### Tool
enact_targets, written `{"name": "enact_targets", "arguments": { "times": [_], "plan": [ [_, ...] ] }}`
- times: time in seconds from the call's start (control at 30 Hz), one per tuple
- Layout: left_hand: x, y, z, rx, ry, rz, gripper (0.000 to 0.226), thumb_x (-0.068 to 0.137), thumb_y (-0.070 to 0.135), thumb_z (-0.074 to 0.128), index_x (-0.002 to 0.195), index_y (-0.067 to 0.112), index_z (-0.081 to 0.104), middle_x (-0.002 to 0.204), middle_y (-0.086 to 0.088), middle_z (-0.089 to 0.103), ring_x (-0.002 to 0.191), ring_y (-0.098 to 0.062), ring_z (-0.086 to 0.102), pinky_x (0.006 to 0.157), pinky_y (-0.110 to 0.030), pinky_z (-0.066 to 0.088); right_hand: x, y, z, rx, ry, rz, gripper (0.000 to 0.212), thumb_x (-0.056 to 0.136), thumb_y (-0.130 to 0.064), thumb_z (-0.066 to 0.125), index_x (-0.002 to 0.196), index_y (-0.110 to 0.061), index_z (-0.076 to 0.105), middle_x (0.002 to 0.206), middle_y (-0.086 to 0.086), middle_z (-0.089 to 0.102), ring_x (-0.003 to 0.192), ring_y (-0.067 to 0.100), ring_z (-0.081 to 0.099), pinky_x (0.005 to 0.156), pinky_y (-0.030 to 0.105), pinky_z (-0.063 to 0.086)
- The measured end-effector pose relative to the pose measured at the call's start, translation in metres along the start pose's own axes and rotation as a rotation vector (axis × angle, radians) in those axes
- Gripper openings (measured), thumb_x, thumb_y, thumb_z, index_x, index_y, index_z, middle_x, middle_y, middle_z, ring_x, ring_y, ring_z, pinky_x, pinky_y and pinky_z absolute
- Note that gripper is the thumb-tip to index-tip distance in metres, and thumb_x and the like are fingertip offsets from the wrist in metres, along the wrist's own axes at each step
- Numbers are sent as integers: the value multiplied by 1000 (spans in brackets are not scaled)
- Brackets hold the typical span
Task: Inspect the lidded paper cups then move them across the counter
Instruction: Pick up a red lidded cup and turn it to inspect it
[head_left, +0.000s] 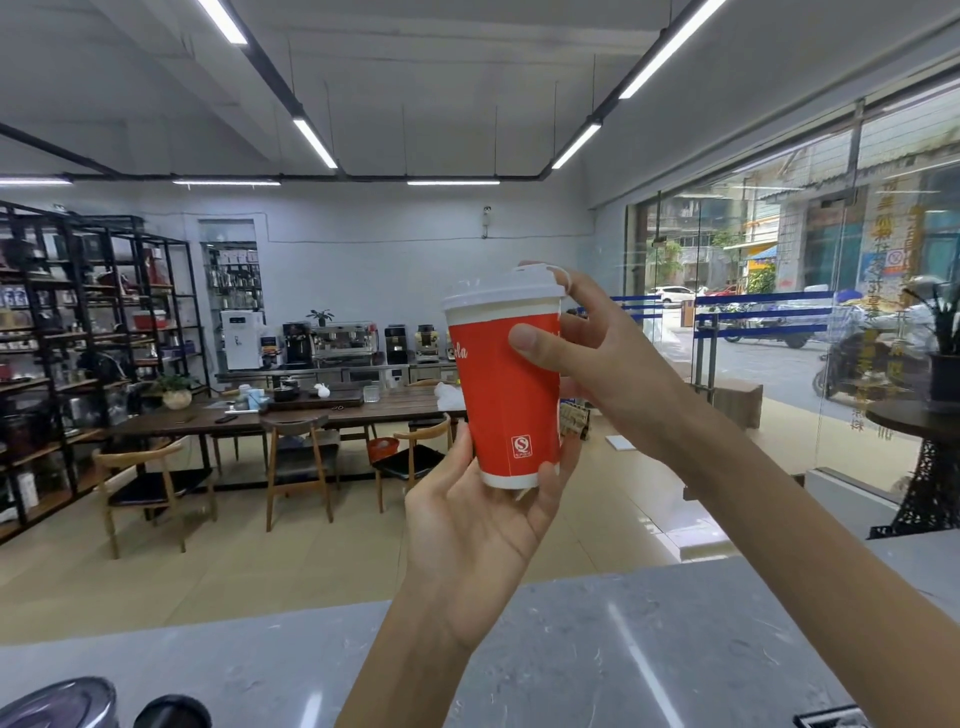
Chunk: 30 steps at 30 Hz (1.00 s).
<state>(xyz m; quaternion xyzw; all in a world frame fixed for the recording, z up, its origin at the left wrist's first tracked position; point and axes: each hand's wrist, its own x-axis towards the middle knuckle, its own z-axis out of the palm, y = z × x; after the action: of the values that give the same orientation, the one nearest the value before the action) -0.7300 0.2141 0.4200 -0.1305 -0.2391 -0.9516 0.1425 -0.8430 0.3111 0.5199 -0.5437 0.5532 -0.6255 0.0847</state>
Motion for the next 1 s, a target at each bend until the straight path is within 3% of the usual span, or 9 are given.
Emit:
{"name": "enact_targets", "arguments": {
  "times": [0.1,0.2,0.37,0.47,0.53,0.6,0.7,0.87,1.0],
  "plan": [
    [1,4,1,30,-17,0,51,99,33,55,138,0,55,138,-28,55,121,-46,55,79,-40,60,-1,2,-1,33,-10,-17,73,73,-43,76,139,-43,44,122,-4,71,109,18,70,79,39,62],
    [3,2,1,95,0,132,46,98,30,58,134,2,59,136,-28,59,122,-46,58,83,-45,59,-2,-2,2,-9,25,-14,88,72,-53,71,149,-45,29,138,-1,59,117,20,65,83,36,61],
    [3,-5,-1,422,62,330,52,97,28,55,143,8,44,141,-20,57,128,-35,58,97,-55,53,-6,-2,15,-124,114,-46,97,63,-69,66,147,-50,23,148,2,45,119,20,59,91,39,58],
    [-5,-5,2,298,16,204,52,101,36,51,144,8,45,143,-23,55,132,-41,52,99,-59,49,-4,-2,17,-68,95,-69,88,66,-61,68,146,-46,34,131,-2,58,106,11,66,79,29,62],
    [-8,0,8,112,-7,48,59,102,45,47,144,3,45,143,-27,54,130,-43,52,95,-56,52,-2,-2,17,-2,79,-53,83,69,-57,68,145,-42,38,128,-3,61,106,13,68,82,36,62],
    [-9,3,9,18,-9,5,60,101,45,49,142,1,49,139,-28,55,122,-43,56,87,-52,57,0,-1,18,43,74,-46,82,70,-55,68,145,-39,40,132,0,60,112,19,66,88,46,59],
    [-8,5,9,-9,2,21,57,101,43,49,141,3,51,137,-28,56,114,-44,60,82,-50,59,0,0,19,46,58,-60,83,70,-56,69,145,-40,40,131,-3,60,112,18,66,89,46,59],
    [-12,5,5,19,20,57,50,102,39,48,135,3,58,136,-29,57,116,-46,59,87,-52,57,-1,1,18,63,-9,-23,80,73,-54,68,145,-46,36,128,-5,62,111,18,67,90,46,58],
    [-24,3,-9,131,131,215,43,102,36,48,130,7,62,134,-26,61,123,-42,58,98,-56,52,-16,0,29,-59,-23,19,100,65,-63,68,151,-49,19,119,-23,53,102,0,62,83,28,60]
  ]
}}
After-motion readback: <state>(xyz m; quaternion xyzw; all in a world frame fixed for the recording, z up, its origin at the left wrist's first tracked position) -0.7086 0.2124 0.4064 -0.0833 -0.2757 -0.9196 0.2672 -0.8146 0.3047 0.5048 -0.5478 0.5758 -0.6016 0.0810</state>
